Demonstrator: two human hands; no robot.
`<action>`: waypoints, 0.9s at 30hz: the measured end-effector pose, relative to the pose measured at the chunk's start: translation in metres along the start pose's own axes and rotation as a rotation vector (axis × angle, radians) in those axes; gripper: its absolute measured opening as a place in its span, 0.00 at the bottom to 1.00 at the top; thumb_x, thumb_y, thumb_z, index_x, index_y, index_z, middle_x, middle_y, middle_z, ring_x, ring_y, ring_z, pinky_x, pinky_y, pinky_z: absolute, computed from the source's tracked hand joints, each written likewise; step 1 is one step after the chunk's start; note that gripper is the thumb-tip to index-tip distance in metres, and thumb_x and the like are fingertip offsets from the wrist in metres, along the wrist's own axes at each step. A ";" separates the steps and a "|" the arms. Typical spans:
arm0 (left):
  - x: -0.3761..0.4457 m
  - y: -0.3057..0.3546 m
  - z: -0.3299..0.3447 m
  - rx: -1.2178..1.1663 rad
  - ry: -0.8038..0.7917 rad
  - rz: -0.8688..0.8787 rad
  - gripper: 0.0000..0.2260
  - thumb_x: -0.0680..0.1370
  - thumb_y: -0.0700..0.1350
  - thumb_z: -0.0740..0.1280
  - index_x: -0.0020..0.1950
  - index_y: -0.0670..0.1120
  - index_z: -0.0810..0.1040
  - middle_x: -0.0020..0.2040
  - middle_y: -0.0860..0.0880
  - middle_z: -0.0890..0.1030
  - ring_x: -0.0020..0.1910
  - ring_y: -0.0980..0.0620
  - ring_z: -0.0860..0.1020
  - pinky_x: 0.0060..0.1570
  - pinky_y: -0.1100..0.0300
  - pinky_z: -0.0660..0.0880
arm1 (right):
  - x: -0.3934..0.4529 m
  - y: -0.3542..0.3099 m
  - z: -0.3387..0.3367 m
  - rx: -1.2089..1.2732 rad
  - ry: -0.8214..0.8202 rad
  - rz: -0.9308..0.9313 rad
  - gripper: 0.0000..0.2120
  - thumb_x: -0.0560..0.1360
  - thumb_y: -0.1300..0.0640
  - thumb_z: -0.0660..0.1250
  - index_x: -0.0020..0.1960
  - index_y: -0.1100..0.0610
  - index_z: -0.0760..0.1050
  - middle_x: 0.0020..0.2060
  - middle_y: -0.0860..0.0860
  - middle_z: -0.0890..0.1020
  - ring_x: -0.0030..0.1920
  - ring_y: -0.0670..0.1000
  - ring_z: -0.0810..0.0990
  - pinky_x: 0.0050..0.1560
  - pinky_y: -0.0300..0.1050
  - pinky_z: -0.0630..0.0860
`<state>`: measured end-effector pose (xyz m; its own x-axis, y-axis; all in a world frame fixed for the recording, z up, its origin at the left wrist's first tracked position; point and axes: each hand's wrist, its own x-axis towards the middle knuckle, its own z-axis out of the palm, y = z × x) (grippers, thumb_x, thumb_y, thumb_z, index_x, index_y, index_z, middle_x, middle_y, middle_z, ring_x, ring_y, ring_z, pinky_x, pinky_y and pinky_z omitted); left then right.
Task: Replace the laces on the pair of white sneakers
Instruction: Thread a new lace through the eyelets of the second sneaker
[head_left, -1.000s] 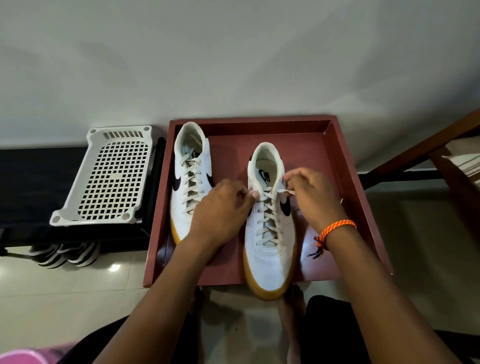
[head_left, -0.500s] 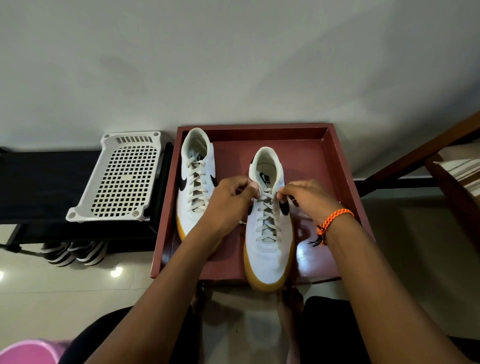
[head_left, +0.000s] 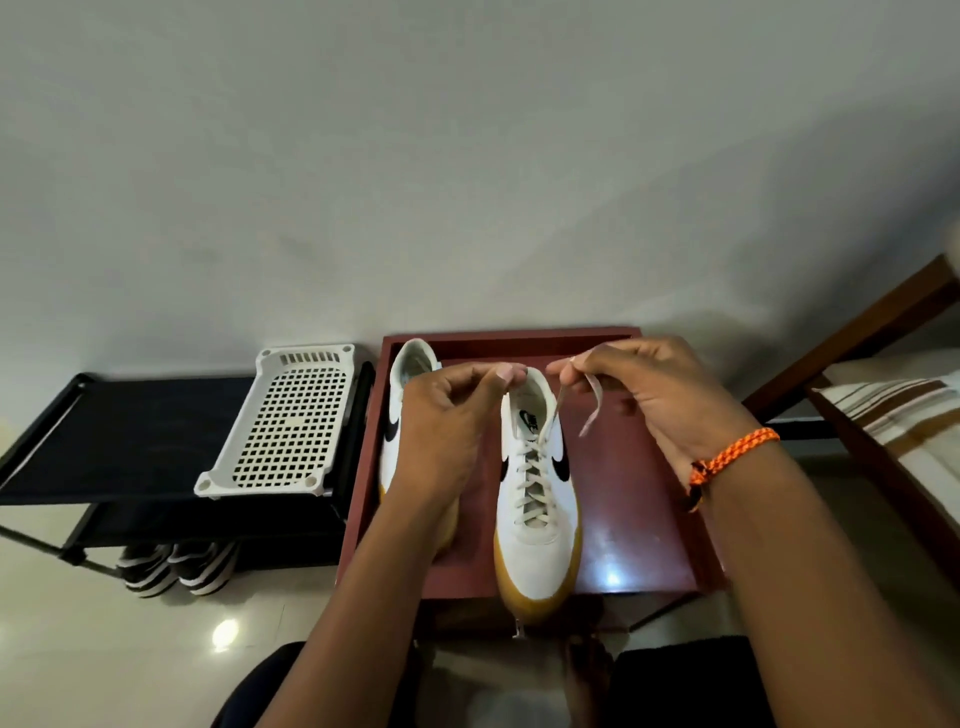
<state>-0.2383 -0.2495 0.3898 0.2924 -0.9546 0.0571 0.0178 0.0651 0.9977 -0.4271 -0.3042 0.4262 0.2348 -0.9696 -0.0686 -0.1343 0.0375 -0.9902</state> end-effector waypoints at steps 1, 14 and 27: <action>-0.003 0.008 0.003 -0.008 0.006 0.012 0.06 0.83 0.41 0.72 0.52 0.43 0.89 0.40 0.55 0.88 0.39 0.63 0.84 0.43 0.71 0.76 | -0.004 -0.008 -0.001 0.014 0.005 -0.021 0.10 0.79 0.64 0.68 0.44 0.68 0.85 0.46 0.55 0.89 0.46 0.50 0.86 0.44 0.36 0.76; -0.008 0.075 0.035 0.006 0.046 0.167 0.07 0.84 0.41 0.71 0.53 0.43 0.90 0.46 0.50 0.90 0.50 0.52 0.88 0.56 0.55 0.84 | -0.020 -0.052 0.010 0.112 0.228 -0.126 0.11 0.79 0.64 0.69 0.44 0.58 0.89 0.43 0.54 0.89 0.50 0.54 0.89 0.64 0.59 0.81; 0.017 0.091 0.041 0.017 0.192 0.131 0.03 0.76 0.42 0.79 0.48 0.49 0.90 0.42 0.53 0.89 0.43 0.52 0.88 0.54 0.46 0.86 | -0.003 -0.063 0.023 -0.037 0.403 -0.336 0.14 0.73 0.66 0.79 0.49 0.56 0.76 0.36 0.50 0.88 0.40 0.50 0.88 0.48 0.60 0.86</action>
<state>-0.2707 -0.2720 0.4833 0.4673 -0.8656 0.1798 -0.0481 0.1782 0.9828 -0.3971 -0.2985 0.4862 -0.1173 -0.9431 0.3113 -0.1504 -0.2929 -0.9442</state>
